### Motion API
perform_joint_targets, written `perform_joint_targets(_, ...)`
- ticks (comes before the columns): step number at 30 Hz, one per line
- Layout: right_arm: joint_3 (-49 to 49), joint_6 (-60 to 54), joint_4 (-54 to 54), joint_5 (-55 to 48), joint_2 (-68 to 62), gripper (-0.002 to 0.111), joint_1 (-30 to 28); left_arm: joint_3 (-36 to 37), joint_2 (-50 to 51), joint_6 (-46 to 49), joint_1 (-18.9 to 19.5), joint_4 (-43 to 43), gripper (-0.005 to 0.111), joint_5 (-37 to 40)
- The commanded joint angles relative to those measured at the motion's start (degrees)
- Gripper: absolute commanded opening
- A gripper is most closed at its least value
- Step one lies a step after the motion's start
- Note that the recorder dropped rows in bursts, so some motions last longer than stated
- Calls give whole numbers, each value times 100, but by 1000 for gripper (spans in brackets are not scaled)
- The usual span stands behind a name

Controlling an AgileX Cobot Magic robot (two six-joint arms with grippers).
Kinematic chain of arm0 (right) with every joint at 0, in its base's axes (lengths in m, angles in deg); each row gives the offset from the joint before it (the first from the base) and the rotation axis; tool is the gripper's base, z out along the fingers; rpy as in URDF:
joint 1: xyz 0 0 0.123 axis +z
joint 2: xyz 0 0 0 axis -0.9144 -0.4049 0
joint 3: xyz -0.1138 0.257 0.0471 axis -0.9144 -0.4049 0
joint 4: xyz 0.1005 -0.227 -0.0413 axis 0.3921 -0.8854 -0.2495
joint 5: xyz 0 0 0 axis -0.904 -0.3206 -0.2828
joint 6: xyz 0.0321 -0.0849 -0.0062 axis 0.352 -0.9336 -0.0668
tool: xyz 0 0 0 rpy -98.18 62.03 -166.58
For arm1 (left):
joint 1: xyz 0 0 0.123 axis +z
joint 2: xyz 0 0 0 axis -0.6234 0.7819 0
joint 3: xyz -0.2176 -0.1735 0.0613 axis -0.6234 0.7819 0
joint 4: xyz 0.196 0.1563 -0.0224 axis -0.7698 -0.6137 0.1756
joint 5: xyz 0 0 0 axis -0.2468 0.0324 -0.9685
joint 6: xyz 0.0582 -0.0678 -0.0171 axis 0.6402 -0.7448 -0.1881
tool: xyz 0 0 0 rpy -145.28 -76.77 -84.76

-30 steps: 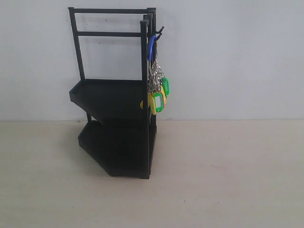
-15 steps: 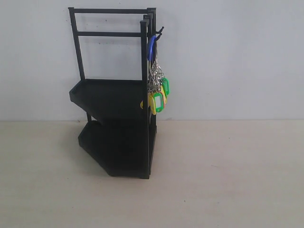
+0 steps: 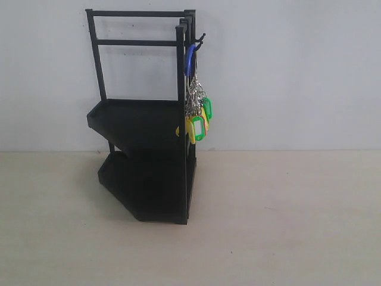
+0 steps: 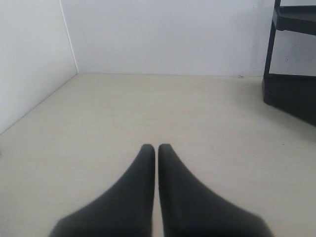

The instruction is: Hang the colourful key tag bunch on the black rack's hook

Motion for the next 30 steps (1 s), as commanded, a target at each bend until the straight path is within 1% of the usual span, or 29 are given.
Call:
perform_joint_targets(1, 6, -61, -428, -337, 39, 0, -47, -14, 20, -32, -7, -1, 4, -15)
perform_joint_targets(6, 6, -115, -560, -1235, 39, 0, -47, -14, 20, -32, -7, -1, 4, -15)
perform_joint_targets(30, 6, -115, -560, -1188, 39, 0, -47, -14, 20, -32, -7, -1, 4, -15)
